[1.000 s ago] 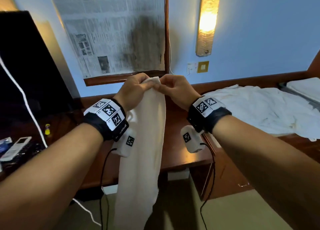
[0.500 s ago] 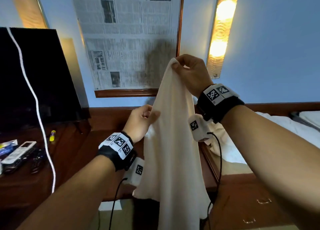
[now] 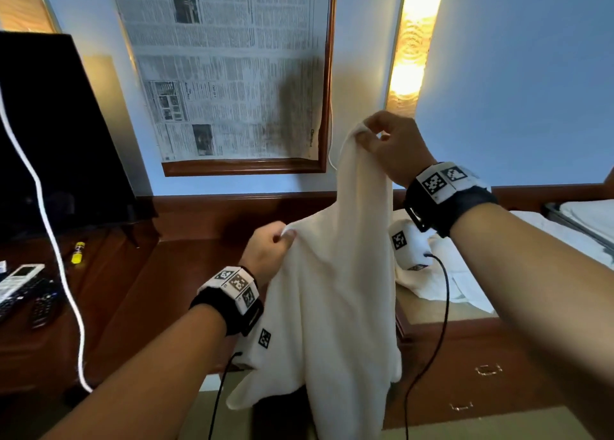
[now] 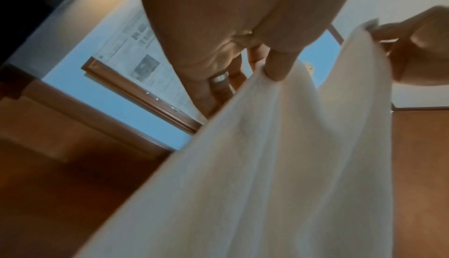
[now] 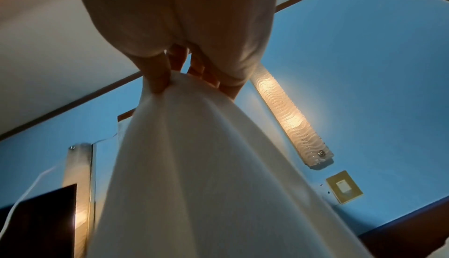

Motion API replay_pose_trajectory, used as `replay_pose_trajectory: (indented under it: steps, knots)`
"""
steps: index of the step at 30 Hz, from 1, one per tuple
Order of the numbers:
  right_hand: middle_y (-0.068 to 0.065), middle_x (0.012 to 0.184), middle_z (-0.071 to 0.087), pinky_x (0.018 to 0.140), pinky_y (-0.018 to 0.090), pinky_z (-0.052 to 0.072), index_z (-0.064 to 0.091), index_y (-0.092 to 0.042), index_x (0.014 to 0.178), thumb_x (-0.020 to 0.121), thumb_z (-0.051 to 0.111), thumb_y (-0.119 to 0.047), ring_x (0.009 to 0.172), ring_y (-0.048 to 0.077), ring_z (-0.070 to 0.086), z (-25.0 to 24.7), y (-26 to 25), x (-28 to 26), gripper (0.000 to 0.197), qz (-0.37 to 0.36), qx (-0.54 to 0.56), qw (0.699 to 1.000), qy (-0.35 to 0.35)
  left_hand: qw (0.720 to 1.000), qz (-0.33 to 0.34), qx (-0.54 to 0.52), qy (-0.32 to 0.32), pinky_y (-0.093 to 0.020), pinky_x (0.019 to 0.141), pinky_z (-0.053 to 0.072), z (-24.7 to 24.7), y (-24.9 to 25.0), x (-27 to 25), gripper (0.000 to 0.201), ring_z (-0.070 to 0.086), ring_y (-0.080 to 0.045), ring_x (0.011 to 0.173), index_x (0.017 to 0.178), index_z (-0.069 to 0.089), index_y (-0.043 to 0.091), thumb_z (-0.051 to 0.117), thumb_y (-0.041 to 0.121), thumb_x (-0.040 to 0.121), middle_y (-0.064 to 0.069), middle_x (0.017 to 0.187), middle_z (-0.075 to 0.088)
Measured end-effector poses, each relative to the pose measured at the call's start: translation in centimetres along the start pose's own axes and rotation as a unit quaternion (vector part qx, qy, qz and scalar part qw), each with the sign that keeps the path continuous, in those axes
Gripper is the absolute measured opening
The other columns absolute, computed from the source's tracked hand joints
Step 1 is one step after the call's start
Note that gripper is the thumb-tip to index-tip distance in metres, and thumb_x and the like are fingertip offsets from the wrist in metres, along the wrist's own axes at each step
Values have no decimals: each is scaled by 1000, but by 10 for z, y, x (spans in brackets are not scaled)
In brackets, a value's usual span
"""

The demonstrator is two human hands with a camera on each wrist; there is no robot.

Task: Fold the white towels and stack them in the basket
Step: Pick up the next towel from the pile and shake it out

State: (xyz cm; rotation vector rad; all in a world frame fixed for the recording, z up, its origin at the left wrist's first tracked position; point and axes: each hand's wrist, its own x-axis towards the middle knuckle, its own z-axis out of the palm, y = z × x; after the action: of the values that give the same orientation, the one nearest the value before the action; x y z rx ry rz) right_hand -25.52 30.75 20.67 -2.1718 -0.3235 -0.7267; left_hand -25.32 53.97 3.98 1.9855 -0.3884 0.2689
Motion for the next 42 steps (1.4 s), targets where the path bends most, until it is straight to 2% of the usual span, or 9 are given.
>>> replay_pose_trajectory:
  steps: [8,13,16,22,27,31,35,38,42]
  knots:
    - [0,99,71,93,40,53,74,-21,88,81,79,-19,94,17,67,57,14,-61,8,33,-27,940,-337,996,64,61,-11,-40,71,49,-9,55,25,22,60,-25,71,82,66,12,60,26,99,-13,77,67]
    - [7,80,70,75,36,56,74,-11,88,84,76,-15,70,12,59,75,5,-64,6,19,-3,975,-224,995,86,22,40,-25,59,37,-31,47,8,20,45,-5,59,76,63,34,67,30,94,11,66,52]
    - [9,76,64,66,29,49,72,-5,87,87,73,-17,67,15,53,75,-12,-51,11,3,52,988,-142,996,42,54,54,-30,61,38,-46,11,-16,19,46,-11,60,70,58,44,61,32,85,11,64,50]
    - [5,77,60,64,25,47,69,-17,80,87,73,-16,68,9,51,74,-48,-24,8,-12,135,990,-40,983,-81,126,108,-32,59,42,-60,-45,-64,7,58,-23,68,80,64,16,57,19,79,0,69,63]
    - [5,81,66,79,42,56,74,-14,83,80,75,-26,76,12,60,76,-47,-11,13,28,152,988,22,964,-150,212,58,-31,62,36,-89,-81,-84,13,56,-30,74,85,64,16,54,9,89,-3,74,59]
    - [-5,78,65,71,26,55,73,-21,84,84,74,-26,75,8,61,79,-32,-17,6,69,145,986,40,953,-194,232,1,-38,68,46,-115,-101,-97,22,60,-34,78,79,65,12,53,25,92,-9,77,64]
    - [-9,84,65,68,20,46,73,-20,95,87,73,-29,76,6,60,74,3,-31,12,132,69,988,42,967,-160,103,168,-36,66,42,-143,-106,-99,35,58,-27,74,82,71,5,62,38,83,-9,77,65]
    - [-1,80,64,59,24,49,70,-15,82,81,77,-19,71,18,59,75,36,-48,8,209,99,972,32,932,-152,17,328,-34,71,45,-164,-102,-88,21,57,-20,78,85,72,9,75,30,87,-7,81,65]
    - [-4,69,52,60,22,43,55,-21,68,86,73,-11,63,12,49,83,75,-83,27,246,40,967,-52,934,-126,-36,332,-30,76,49,-176,-97,-64,9,60,-15,82,96,73,18,68,24,94,-4,90,69]
